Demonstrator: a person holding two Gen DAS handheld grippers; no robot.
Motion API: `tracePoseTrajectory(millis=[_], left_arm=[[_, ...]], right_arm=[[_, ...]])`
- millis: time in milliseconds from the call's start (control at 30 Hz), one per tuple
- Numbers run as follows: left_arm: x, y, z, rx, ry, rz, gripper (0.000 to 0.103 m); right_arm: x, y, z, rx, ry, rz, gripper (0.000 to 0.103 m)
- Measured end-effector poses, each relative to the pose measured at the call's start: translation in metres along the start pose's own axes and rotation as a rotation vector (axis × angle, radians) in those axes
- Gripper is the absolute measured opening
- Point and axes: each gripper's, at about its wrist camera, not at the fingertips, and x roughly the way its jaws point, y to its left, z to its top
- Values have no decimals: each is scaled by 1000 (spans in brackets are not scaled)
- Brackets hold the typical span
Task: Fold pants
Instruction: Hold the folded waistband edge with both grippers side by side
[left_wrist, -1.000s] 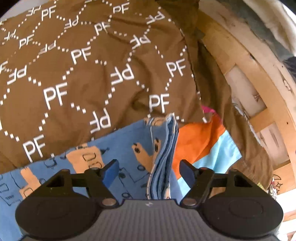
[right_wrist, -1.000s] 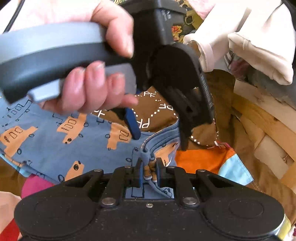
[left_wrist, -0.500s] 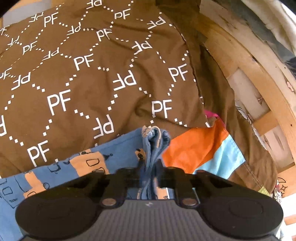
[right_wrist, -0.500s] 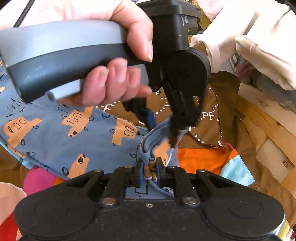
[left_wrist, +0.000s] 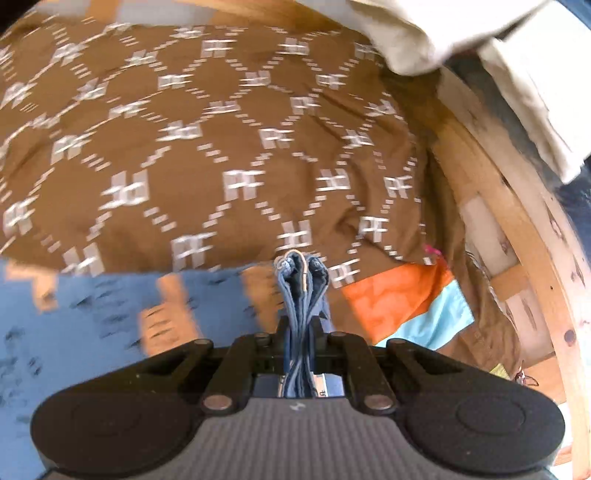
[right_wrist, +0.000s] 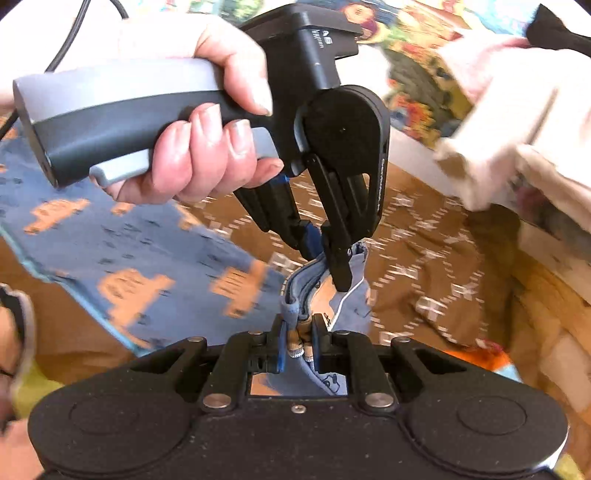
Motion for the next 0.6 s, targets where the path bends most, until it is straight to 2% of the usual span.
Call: tracePoseTrajectory(millis=[133, 367, 467, 500, 533, 600], left_arm=[[-18, 28, -11, -54, -11, 23, 10], [-19, 67, -26, -119, -18, 43, 11], [-16, 79, -30, -150, -16, 56, 23], [-15, 82, -31, -156, -14, 59, 33], [-15, 85, -32, -163, -13, 62, 39], [-14, 89, -34, -171, -11, 58, 40]], right_arm=[[-3, 15, 7, -9, -10, 91, 14], [5, 34, 11, -17, 7, 183, 14], [11, 39, 12, -18, 30, 202, 15], [13, 41, 11, -20, 41, 205, 17], [14, 42, 10, -21, 50, 209, 22], [18, 44, 9, -23, 66, 207, 27]])
